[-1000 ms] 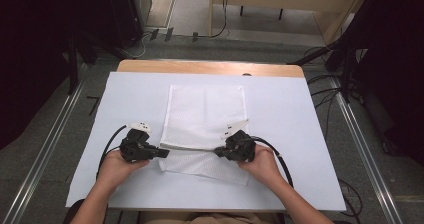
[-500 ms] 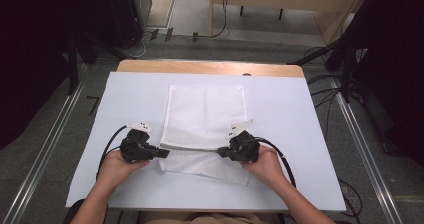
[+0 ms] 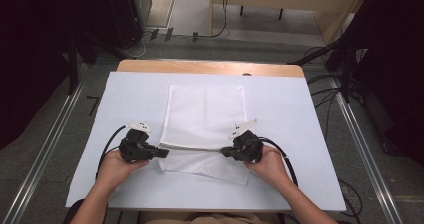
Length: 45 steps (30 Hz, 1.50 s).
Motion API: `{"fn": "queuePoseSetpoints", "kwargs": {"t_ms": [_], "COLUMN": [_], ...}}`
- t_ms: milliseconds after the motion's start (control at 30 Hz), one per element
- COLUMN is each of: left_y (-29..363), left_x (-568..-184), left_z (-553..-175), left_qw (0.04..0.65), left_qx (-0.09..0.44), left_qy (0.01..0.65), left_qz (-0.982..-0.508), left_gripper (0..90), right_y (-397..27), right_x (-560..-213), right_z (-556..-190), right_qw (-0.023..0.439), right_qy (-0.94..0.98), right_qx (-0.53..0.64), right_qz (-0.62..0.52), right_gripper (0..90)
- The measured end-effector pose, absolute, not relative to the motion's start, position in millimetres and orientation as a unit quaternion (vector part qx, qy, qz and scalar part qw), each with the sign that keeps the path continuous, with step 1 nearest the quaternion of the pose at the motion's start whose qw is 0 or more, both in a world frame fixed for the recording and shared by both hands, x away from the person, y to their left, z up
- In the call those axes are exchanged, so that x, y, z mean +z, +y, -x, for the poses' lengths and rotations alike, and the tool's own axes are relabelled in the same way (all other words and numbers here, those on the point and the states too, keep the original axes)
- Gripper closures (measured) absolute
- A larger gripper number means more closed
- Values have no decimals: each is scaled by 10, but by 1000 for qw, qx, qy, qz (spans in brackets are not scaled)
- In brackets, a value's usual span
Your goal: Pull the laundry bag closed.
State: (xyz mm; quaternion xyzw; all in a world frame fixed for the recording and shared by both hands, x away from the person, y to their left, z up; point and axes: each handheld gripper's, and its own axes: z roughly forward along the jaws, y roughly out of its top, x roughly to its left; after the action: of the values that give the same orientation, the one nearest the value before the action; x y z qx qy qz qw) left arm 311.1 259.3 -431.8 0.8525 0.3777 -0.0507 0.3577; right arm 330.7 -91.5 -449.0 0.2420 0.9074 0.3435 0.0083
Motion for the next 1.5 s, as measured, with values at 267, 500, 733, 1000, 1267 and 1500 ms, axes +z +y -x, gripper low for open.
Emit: {"fn": "queuePoseSetpoints", "kwargs": {"t_ms": [267,500,733,1000,1267,1500], "left_y": [2600,2619,2628,2621,2603,2617], "left_x": [-4322,-4318,-4319,-4323,-4326,-4334], "left_z": [-3113,-3112,-3113,-3112,-3100,-3098], "left_qw": [358,360,361,360,358,355], "left_qx": [-51,-50,-51,-53,-55,-58], "left_qy": [380,382,383,382,381,381], "left_qz": [-851,-849,-849,-849,-851,-852], "left_gripper": [890,890,890,890,889,890], "right_y": [-1000,-1100,-1245,-1358,-1436,-1444], "right_x": [-4478,-4484,-4469,-4473,-4465,-4470], "right_z": [-3315,-3327,-3334,-3328,-3322,-3323], "right_qw": [9,11,10,9,10,8], "right_qy": [906,908,904,901,900,901], "right_qx": [344,337,339,340,339,334], "right_qz": [-246,-251,-260,-268,-274,-278], "right_gripper": [884,884,884,884,884,883]}}
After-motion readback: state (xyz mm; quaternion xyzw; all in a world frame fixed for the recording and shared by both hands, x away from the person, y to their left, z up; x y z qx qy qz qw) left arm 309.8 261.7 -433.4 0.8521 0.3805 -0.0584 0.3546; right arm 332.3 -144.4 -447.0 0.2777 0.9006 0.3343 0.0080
